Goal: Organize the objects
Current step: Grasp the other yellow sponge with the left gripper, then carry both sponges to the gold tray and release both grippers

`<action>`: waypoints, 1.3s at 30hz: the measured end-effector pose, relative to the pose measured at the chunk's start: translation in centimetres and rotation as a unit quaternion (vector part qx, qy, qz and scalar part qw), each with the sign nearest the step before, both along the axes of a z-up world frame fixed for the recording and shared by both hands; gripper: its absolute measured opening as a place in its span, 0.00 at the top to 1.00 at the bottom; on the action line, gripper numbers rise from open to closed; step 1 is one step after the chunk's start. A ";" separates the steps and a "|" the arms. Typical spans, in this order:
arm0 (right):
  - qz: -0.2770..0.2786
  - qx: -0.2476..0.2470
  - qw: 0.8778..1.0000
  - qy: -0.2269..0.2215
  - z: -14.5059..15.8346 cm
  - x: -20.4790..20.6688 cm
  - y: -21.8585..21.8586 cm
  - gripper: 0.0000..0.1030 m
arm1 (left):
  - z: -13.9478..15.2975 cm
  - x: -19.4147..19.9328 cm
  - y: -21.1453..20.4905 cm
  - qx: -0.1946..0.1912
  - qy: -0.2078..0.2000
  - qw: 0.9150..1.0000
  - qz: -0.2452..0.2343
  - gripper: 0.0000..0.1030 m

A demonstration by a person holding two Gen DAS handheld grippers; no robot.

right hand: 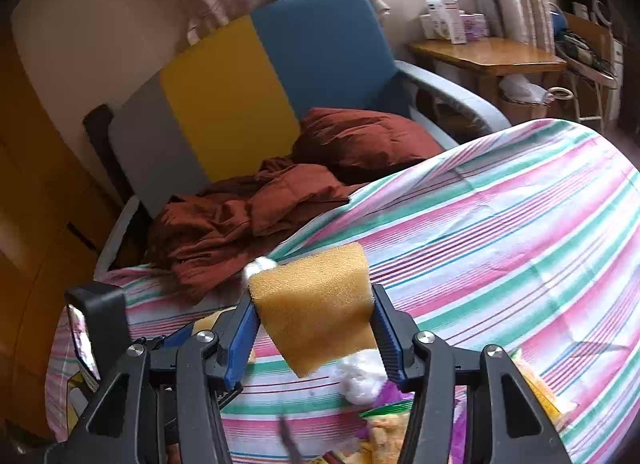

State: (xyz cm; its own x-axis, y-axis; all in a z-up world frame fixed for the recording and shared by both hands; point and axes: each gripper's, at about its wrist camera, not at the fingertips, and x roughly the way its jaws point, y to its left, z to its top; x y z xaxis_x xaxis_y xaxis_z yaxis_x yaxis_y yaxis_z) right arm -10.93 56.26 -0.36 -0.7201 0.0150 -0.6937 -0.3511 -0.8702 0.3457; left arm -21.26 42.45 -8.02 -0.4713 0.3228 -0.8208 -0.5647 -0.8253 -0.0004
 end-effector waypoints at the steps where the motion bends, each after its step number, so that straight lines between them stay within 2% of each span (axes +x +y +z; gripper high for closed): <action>1: 0.005 0.002 1.000 0.001 0.0 0.0 -0.2 0.48 | 0.3 0.3 -0.3 0.005 0.001 1.000 0.000 0.43; 10: 0.057 0.017 0.998 -0.014 -1.1 -1.1 -2.9 0.48 | 4.0 3.8 -5.1 0.037 0.012 0.999 0.007 0.42; 23: 0.145 0.048 0.988 0.007 -1.4 -1.3 -8.4 0.48 | 10.4 9.4 -15.9 0.057 0.082 0.993 0.054 0.40; 28: 0.179 0.058 0.982 0.011 -1.8 -1.4 -11.0 0.48 | 11.2 10.7 -19.7 0.059 0.096 0.990 0.083 0.39; 39: 0.229 0.069 0.971 -0.004 -1.7 -0.6 -16.4 0.48 | 11.0 12.3 -29.5 0.067 0.091 0.978 0.173 0.39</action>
